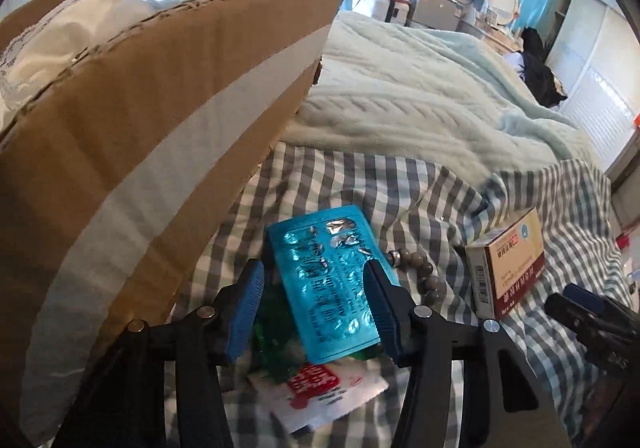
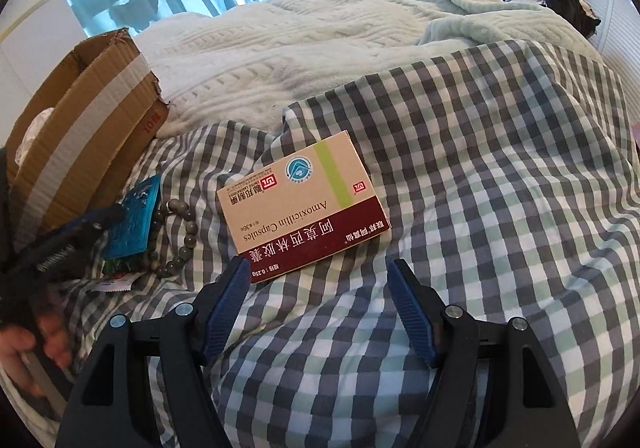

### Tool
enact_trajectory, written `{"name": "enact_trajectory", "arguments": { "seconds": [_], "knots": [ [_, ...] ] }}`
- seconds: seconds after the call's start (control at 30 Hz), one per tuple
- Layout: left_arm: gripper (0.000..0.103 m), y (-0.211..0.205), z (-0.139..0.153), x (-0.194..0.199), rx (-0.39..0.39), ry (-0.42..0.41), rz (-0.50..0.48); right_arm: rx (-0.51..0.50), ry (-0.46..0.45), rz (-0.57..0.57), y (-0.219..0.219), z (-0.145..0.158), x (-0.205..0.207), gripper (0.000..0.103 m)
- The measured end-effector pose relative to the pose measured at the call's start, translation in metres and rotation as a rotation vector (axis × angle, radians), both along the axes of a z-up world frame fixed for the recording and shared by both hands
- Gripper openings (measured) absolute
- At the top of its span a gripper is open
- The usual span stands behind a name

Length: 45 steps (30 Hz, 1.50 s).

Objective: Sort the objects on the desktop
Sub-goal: 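Grasp the blue blister pack with the left tool while the right approaches the capsule box, then grasp the amoxicillin capsule box with the right tool and lift it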

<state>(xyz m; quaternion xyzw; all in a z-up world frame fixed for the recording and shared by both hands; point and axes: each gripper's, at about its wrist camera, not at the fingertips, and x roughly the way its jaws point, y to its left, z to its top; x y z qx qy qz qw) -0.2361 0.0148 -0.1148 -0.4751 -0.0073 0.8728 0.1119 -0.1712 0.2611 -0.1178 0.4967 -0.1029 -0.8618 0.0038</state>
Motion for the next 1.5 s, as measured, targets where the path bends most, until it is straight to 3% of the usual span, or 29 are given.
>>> {"name": "enact_trajectory", "arguments": {
  "seconds": [0.17, 0.3, 0.33, 0.4, 0.47, 0.57, 0.63, 0.7, 0.8, 0.9, 1.23, 1.5],
  "knots": [
    [0.059, 0.017, -0.018, -0.003, -0.094, -0.016, 0.018, -0.008, -0.006, 0.008, -0.002, -0.003, -0.005, 0.071],
    [0.08, 0.037, -0.022, -0.008, -0.066, -0.046, -0.007, -0.052, -0.011, -0.007, -0.007, -0.004, -0.013, 0.072],
    [0.08, 0.04, -0.023, -0.008, -0.073, -0.041, 0.0, -0.059, -0.015, -0.021, -0.008, -0.005, -0.016, 0.073],
    [0.08, 0.044, -0.027, -0.013, -0.091, -0.045, 0.021, -0.094, -0.019, -0.056, -0.013, -0.005, -0.025, 0.085],
    [0.08, 0.039, -0.031, -0.018, -0.057, -0.066, 0.034, -0.128, -0.031, -0.091, -0.017, -0.006, -0.033, 0.088],
    [0.055, 0.033, -0.036, -0.017, -0.012, -0.093, 0.025, -0.19, -0.067, -0.171, -0.018, -0.01, -0.048, 0.091],
    [0.053, 0.035, -0.037, -0.017, -0.024, -0.1, 0.013, -0.214, -0.11, -0.252, -0.015, -0.018, -0.056, 0.093],
    [0.052, 0.035, -0.037, -0.015, -0.022, -0.098, 0.007, -0.241, -0.143, -0.332, -0.011, -0.027, -0.064, 0.103],
    [0.012, 0.032, -0.036, -0.01, 0.04, -0.094, -0.033, -0.22, -0.134, -0.363, -0.014, -0.028, -0.075, 0.103],
    [0.011, 0.032, -0.036, 0.0, 0.03, -0.08, -0.046, -0.061, -0.159, -0.329, -0.021, -0.033, -0.083, 0.103],
    [0.007, 0.019, -0.017, 0.028, 0.087, -0.017, -0.074, -0.219, -0.159, -0.347, -0.003, -0.045, -0.062, 0.103],
    [0.007, 0.02, -0.008, 0.028, 0.118, 0.019, -0.066, -0.188, -0.151, -0.299, -0.003, -0.054, -0.079, 0.103]
  ]
}}
